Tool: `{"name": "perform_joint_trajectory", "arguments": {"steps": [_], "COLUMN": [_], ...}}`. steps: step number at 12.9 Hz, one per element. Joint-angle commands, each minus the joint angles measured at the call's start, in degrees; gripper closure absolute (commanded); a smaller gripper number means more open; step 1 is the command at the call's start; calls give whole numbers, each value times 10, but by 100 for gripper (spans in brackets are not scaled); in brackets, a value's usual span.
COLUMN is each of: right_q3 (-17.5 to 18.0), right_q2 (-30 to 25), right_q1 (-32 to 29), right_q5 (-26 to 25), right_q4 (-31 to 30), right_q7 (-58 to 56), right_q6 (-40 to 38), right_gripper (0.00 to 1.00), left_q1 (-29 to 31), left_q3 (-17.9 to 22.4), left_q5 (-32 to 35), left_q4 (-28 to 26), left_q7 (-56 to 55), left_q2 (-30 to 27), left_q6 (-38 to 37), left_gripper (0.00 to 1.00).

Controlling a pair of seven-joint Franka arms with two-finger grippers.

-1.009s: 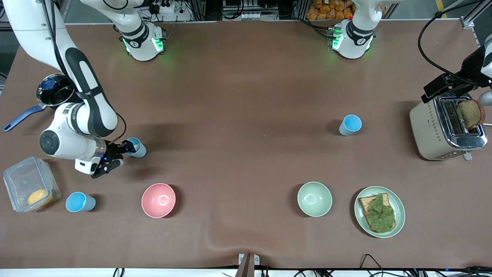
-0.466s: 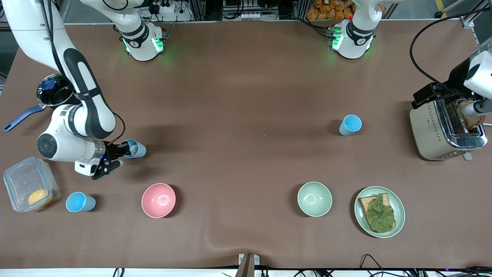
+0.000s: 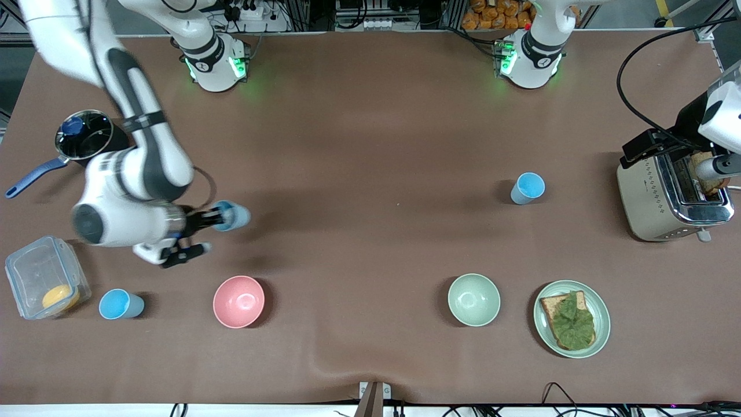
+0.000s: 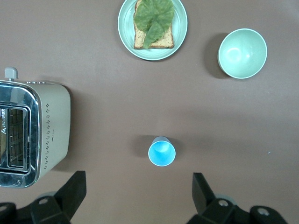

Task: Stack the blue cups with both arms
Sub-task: 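Grasp and lift the cup with the right gripper while the left gripper reaches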

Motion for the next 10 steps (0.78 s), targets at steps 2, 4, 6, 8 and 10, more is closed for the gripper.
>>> {"name": "perform_joint_trajectory", "arguments": {"steps": [2,4,6,8,10], "right_q3": [-5,-5,-5,-5,-6], "right_q2": [-10,-3,11,30,57], "right_q1": [90,137,194,240,269], "right_q5": [70,77,84,83,83], "right_q4": [-14,-13,-13,-14,-15], "right_q7": [128,191,263,317,346], "right_q6": [44,105,161,212,264], "right_gripper": [100,100,100,100,100], "left_q1": [2,0,-12,-21,-27], "left_q3": [-1,-1,-1,-1,-1], "left_q5": [-8,-10,-11,-13,-22], "left_q4": [-19,-22,-38,-65,-94], "left_q7": [17,17,13,9,8], "left_q2": [1,13,13,10,8], "left_q6": [11,14,30,54,79], "left_gripper": [0,0,0,0,0]}}
